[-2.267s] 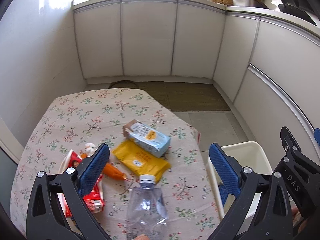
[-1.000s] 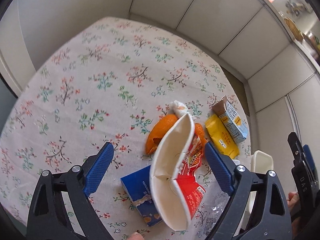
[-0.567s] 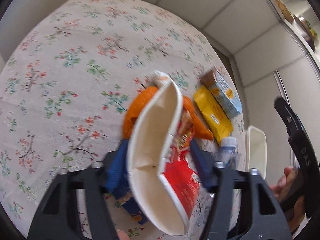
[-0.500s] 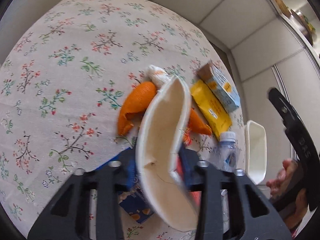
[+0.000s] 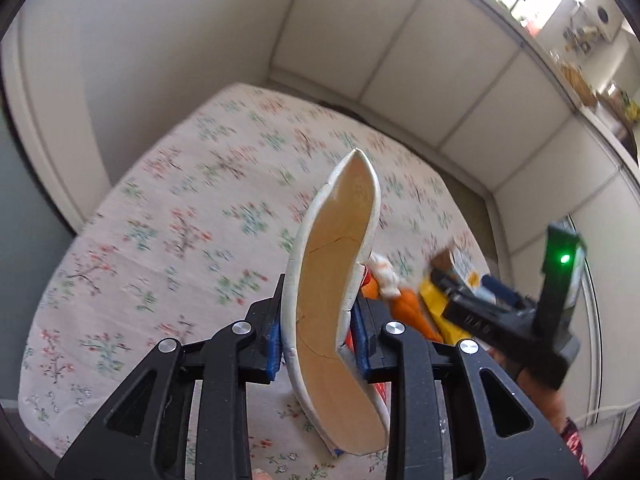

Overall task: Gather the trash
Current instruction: 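Grasp the red noodle cup with the left gripper while the right gripper grasps the white tissue bundle, then carry the tissue bundle over the bin and open the right gripper while the left gripper holds the noodle cup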

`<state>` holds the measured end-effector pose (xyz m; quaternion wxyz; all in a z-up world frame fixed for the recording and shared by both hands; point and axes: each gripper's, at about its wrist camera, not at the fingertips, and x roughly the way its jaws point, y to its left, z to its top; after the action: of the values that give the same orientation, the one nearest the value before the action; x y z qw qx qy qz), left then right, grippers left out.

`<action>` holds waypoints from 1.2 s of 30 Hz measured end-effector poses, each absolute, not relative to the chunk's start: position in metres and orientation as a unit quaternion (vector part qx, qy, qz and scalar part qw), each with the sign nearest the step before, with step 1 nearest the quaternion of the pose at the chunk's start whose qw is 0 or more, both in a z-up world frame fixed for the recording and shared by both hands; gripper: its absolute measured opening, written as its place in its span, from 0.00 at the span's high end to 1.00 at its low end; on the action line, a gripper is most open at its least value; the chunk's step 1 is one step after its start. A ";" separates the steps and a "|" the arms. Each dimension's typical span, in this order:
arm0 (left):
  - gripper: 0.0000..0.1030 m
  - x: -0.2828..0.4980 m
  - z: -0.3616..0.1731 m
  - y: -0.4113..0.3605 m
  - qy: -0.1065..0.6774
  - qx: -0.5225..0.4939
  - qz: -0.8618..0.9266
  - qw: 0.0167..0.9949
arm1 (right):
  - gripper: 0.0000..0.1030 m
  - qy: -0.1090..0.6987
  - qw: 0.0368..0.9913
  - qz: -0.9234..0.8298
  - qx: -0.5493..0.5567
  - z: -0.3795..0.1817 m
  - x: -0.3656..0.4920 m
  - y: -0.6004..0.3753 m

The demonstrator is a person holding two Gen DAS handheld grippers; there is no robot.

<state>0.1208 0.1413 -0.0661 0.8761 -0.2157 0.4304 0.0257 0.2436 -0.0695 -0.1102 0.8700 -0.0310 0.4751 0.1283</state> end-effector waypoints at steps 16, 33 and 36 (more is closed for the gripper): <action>0.73 0.126 -0.077 0.167 0.445 -0.236 0.061 0.862 | 0.66 0.544 0.816 0.193 -0.032 -0.157 0.263 -0.015; 0.73 0.113 -0.040 0.160 0.385 -0.222 0.084 0.892 | 0.66 0.437 0.874 0.212 -0.008 -0.068 0.222 -0.018; 0.73 0.110 -0.032 0.154 0.374 -0.221 0.079 0.897 | 0.66 0.416 0.886 0.205 -0.005 -0.052 0.215 -0.024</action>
<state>0.1103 0.1543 -0.0321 0.8972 -0.2211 0.3740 0.0794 0.2152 -0.0245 -0.0523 0.8861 -0.0048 0.4157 0.2048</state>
